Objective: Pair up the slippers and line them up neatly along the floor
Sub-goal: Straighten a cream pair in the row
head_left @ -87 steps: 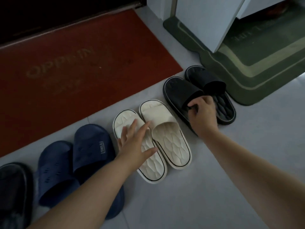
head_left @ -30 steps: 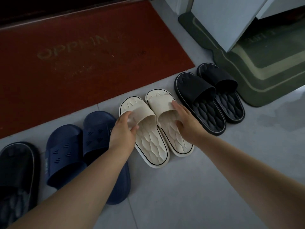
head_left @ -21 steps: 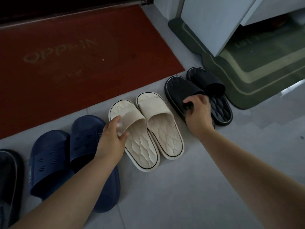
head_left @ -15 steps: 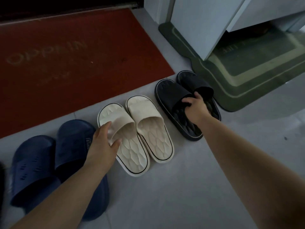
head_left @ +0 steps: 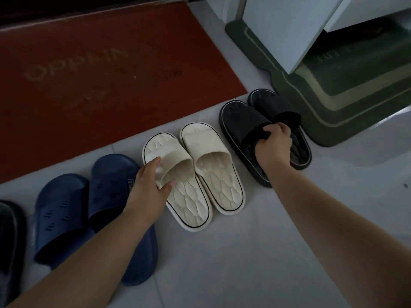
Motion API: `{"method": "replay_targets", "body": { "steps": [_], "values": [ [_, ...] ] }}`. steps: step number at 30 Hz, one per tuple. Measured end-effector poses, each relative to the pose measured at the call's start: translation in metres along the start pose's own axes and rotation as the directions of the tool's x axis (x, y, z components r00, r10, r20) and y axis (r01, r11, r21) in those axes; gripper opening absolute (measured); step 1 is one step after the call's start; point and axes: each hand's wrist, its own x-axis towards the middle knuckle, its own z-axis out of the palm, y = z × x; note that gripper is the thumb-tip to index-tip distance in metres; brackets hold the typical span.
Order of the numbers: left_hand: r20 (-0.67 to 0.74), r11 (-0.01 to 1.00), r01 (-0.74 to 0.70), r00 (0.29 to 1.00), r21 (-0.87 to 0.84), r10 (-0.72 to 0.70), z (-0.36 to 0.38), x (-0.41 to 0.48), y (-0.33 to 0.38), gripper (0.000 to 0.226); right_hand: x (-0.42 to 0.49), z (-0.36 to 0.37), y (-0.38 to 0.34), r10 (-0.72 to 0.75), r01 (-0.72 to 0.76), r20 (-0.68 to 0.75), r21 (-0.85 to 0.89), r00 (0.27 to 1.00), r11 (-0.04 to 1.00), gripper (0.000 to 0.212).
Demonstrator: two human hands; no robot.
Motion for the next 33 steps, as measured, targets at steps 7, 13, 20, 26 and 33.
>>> {"method": "replay_targets", "body": {
  "steps": [7,13,20,26,33],
  "values": [
    [0.015,0.996,0.075,0.997,-0.049,-0.075,0.003,0.000,0.000,0.058,-0.054,0.035,-0.009,-0.285,0.333,0.345,-0.086,0.894,0.939,0.047],
    [-0.010,0.994,0.074,0.997,-0.083,-0.075,0.005,0.008,-0.003,0.057,-0.037,0.040,-0.016,-0.255,0.294,0.336,-0.071,0.907,0.953,0.044],
    [-0.038,0.990,0.083,0.995,-0.110,-0.088,0.004,0.012,-0.002,0.053,-0.035,0.031,-0.019,-0.256,0.337,0.440,-0.116,0.861,0.934,0.048],
    [0.011,0.974,-0.015,1.000,-0.225,0.018,-0.028,0.000,-0.024,0.061,-0.063,0.027,-0.041,-0.367,0.433,0.296,-0.198,0.882,0.879,0.052],
    [0.005,0.919,0.204,0.976,0.339,-0.219,-0.123,-0.044,-0.111,0.083,-0.168,0.074,-0.089,-0.425,0.567,0.784,0.116,0.452,0.816,0.055]
  ]
}}
